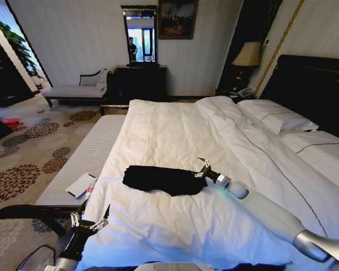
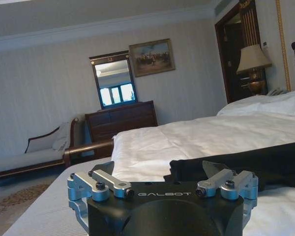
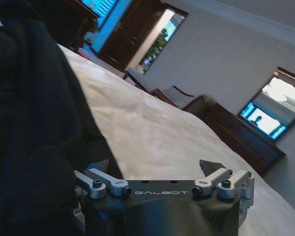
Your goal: Fold the clothes on the bed.
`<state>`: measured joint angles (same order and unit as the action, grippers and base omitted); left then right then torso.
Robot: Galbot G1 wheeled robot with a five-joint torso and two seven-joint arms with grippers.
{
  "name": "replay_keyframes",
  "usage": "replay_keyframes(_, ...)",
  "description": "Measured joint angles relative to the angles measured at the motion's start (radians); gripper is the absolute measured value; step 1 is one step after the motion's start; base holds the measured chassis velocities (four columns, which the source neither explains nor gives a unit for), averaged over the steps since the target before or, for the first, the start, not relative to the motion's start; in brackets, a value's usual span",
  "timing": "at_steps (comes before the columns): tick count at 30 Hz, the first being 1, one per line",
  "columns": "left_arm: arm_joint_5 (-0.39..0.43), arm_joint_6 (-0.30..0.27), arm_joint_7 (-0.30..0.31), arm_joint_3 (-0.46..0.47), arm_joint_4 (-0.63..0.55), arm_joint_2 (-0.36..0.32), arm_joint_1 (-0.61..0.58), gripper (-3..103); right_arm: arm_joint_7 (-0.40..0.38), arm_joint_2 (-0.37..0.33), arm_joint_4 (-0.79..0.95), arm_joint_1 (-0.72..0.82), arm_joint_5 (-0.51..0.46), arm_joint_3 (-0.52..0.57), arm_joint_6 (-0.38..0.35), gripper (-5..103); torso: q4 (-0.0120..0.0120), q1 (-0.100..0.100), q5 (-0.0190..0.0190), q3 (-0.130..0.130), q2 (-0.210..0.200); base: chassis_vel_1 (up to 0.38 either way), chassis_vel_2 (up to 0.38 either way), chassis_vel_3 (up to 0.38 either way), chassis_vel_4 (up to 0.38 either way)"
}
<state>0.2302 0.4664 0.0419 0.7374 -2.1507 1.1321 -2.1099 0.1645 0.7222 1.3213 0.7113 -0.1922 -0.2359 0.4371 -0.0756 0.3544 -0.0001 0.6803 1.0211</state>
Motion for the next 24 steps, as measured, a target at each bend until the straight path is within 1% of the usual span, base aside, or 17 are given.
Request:
replay_keyframes(8,0.001,-0.001,0.001,0.0,0.0,0.0,0.0,100,-0.006,-0.027,0.084,0.086,0.072,0.022,0.012,100,0.0002,0.0,0.0002,0.0,0.0,0.0,0.0,0.0,0.0)
replay_keyframes(11,0.001,-0.001,0.001,0.0,0.0,0.0,0.0,100,-0.009,-0.049,0.115,0.123,0.11,0.029,0.031,100,0.0001,0.0,0.0002,0.0,0.0,0.0,0.0,0.0,0.0)
replay_keyframes(18,0.001,-0.001,0.001,0.0,0.0,0.0,0.0,100,-0.009,-0.092,0.166,0.145,0.141,0.044,0.053,100,-0.0001,0.0,0.0002,0.0,0.0,0.0,0.0,0.0,0.0)
replay_keyframes(21,0.001,-0.001,0.001,0.0,0.001,0.0,0.0,100,-0.011,-0.1,0.178,0.125,0.129,0.046,0.053,100,-0.0002,0.0,0.0002,0.0,0.0,0.0,0.0,0.0,0.0)
replay_keyframes(22,0.001,-0.001,0.001,0.0,0.0,0.0,0.001,100,-0.016,-0.101,0.18,0.074,0.1,0.032,0.043,100,0.0,0.0,0.0001,0.0,0.0,0.0,0.0,0.0,0.0)
replay_keyframes(24,0.001,-0.001,0.001,0.0,0.0,0.0,0.0,100,-0.022,-0.087,0.162,-0.01,0.075,-0.016,0.027,100,0.0001,0.0,-0.0001,0.0,0.0,0.0,0.0,0.0,0.0)
